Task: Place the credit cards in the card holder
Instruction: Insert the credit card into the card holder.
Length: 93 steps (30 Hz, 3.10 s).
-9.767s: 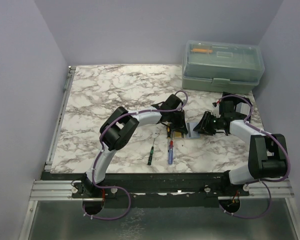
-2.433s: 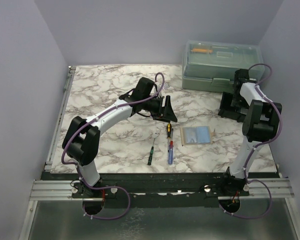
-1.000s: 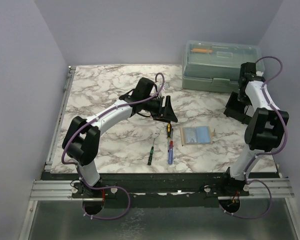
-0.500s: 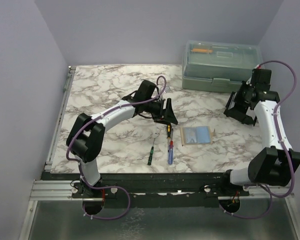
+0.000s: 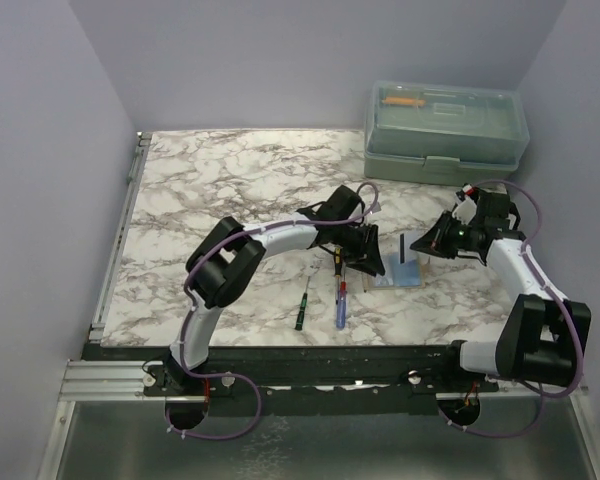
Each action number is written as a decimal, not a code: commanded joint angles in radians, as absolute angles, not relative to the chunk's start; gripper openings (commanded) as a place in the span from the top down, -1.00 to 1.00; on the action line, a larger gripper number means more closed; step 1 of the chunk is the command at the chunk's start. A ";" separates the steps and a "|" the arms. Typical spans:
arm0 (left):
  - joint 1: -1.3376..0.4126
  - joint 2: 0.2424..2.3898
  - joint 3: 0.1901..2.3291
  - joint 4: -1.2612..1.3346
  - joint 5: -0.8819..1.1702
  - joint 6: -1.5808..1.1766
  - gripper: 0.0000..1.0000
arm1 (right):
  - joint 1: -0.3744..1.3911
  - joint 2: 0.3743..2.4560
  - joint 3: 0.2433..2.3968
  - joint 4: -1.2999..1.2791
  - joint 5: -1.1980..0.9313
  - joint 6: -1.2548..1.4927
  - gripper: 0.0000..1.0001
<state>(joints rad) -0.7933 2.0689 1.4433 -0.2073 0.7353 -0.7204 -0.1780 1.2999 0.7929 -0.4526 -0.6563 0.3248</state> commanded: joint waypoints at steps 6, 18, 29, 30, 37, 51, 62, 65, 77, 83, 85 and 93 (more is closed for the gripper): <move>-0.784 2.268 1.590 -0.167 0.739 -0.791 0.46 | -0.180 1.371 0.761 -0.392 -0.724 0.314 0.99; -0.714 2.408 1.720 -0.440 0.681 -0.599 0.55 | -0.131 1.471 0.747 -0.388 -0.744 0.292 0.99; -0.685 2.450 1.807 -0.573 0.681 -0.486 0.57 | -0.120 1.534 0.744 -0.355 -0.803 0.294 0.99; -0.685 2.451 1.812 -0.575 0.681 -0.482 0.57 | -0.119 1.540 0.742 -0.353 -0.807 0.292 0.99; -0.685 2.451 1.816 -0.582 0.680 -0.477 0.59 | -0.119 1.547 0.736 -0.344 -0.802 0.300 0.99; -0.686 2.449 1.813 -0.581 0.690 -0.481 0.60 | -0.119 1.616 0.698 -0.232 -0.743 0.331 0.97; -0.691 2.447 1.812 -0.580 0.702 -0.488 0.61 | -0.113 1.630 0.619 -0.085 -0.713 0.394 0.85; -0.693 2.445 1.810 -0.578 0.708 -0.491 0.61 | -0.107 1.622 0.594 -0.044 -0.697 0.417 0.84; -0.714 2.392 1.798 -0.557 0.727 -0.512 0.52 | -0.060 1.532 0.494 0.078 -0.580 0.574 0.60; -0.703 2.271 1.759 -0.556 0.659 -0.503 0.04 | -0.061 1.484 0.540 -0.077 -0.527 0.531 0.39; -0.701 2.241 1.740 -0.556 0.618 -0.493 0.01 | -0.061 1.481 0.545 -0.095 -0.527 0.515 0.34; -0.705 2.254 1.695 -0.547 0.511 -0.499 0.53 | -0.060 1.487 0.553 -0.087 -0.583 0.509 0.29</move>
